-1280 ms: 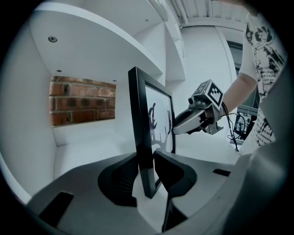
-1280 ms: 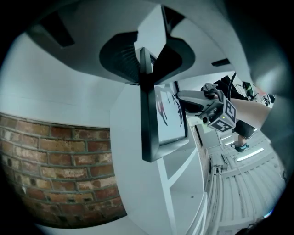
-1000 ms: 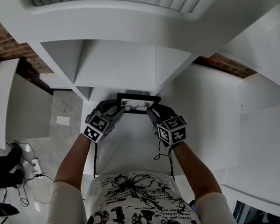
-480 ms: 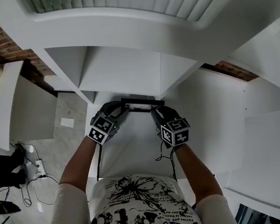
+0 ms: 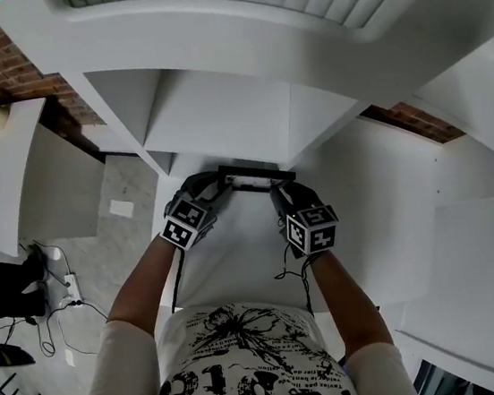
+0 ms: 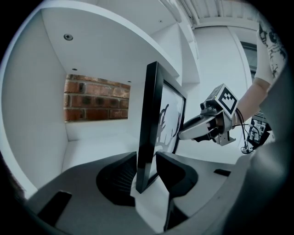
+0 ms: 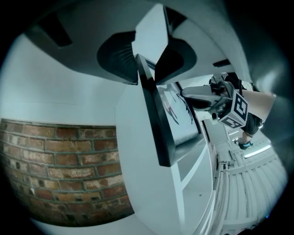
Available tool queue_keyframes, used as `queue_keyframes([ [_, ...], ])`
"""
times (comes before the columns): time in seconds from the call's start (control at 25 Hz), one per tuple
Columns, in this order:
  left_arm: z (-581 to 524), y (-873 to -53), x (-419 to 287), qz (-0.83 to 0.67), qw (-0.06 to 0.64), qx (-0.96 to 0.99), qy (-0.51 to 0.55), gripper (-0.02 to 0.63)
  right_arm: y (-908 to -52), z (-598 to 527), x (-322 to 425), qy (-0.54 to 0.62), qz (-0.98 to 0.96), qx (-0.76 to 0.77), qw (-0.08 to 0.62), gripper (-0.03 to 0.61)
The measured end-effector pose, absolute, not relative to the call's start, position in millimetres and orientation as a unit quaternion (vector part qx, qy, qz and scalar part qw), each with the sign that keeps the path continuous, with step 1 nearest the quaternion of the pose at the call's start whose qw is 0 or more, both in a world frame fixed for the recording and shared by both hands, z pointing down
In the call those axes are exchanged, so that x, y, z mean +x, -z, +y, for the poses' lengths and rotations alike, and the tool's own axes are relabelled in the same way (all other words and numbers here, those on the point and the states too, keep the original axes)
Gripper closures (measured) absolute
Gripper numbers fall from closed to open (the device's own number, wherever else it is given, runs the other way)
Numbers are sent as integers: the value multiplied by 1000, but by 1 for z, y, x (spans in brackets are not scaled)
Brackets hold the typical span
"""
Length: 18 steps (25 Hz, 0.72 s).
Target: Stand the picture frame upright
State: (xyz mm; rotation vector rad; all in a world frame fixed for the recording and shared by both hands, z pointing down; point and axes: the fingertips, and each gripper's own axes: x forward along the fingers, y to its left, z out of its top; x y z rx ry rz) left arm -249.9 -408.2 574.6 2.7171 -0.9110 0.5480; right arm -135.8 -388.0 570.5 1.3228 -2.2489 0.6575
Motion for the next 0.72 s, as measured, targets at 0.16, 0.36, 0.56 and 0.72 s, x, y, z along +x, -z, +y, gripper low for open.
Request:
queue_keyframes([
  [0.16, -408, -577, -255, -334, 127, 916, -182, 437, -579, -390, -130, -243, -796, 501, 238, 353],
  [0.36, -399, -567, -257, -341, 131, 918, -156, 368, -573, -385, -128, -207, -800, 504, 253, 293],
  [0.56, -389, -558, -270, -387, 119, 904, -137, 353, -560, -372, -125, -177, -803, 510, 253, 329],
  [0.72, -376, -550, -282, -428, 122, 887, -126, 449, -542, -356, -117, -162, -804, 527, 221, 479],
])
